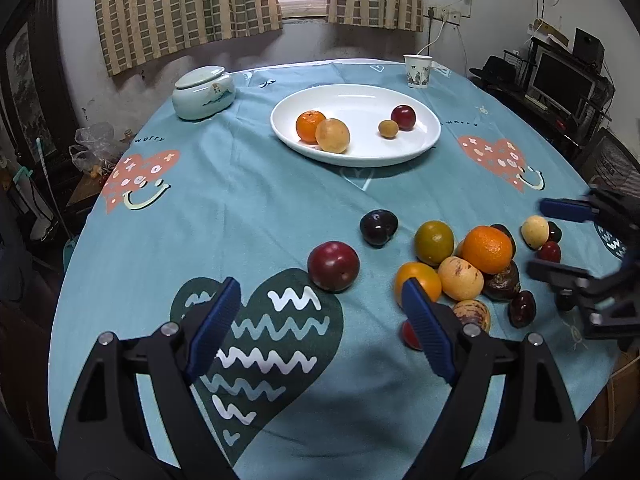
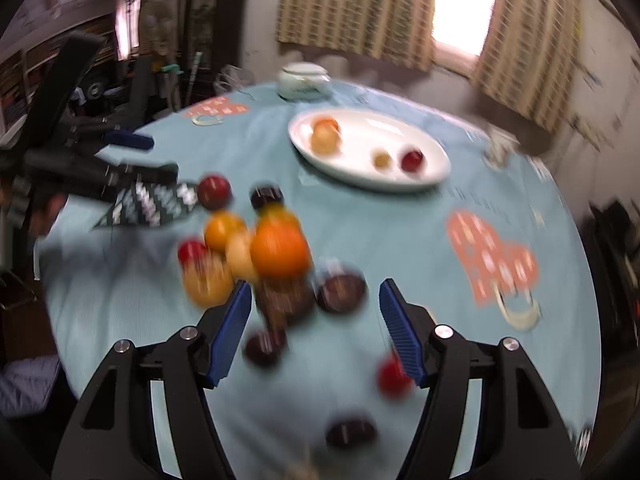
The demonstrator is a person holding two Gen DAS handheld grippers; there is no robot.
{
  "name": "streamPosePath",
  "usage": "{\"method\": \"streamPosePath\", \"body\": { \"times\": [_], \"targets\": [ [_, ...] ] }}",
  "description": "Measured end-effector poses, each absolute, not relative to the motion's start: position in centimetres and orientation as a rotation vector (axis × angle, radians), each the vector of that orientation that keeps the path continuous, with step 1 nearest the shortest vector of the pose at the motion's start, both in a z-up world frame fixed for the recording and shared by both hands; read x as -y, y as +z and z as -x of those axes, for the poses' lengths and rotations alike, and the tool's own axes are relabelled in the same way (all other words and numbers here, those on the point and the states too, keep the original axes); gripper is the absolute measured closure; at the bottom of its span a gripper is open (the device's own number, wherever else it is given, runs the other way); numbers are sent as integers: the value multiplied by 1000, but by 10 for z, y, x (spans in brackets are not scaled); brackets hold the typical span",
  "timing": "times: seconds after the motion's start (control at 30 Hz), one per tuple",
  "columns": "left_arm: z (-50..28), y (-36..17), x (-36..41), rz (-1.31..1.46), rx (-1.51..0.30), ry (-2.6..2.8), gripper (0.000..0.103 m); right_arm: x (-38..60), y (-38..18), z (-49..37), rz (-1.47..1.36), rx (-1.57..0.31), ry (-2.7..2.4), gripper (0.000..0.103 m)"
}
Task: Organize fruits
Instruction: 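Move both open tools back to the fruit pile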
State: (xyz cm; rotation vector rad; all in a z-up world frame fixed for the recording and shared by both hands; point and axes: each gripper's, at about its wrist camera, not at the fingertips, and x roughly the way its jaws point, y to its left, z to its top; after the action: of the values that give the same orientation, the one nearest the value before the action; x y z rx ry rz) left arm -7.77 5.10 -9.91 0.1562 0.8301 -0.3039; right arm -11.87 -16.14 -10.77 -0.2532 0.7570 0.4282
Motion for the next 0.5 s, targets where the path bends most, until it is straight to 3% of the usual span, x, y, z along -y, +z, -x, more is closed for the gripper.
{"method": "streamPosePath", "body": {
  "times": [0.17,0.5],
  "targets": [
    [77,-103,-54,-158,-839,-315,16,134,-126,78,265,-819,431,36],
    [72,-117,-47,-149,-866,-355,16,190,-122,75,218,-808,266,32]
  ]
}}
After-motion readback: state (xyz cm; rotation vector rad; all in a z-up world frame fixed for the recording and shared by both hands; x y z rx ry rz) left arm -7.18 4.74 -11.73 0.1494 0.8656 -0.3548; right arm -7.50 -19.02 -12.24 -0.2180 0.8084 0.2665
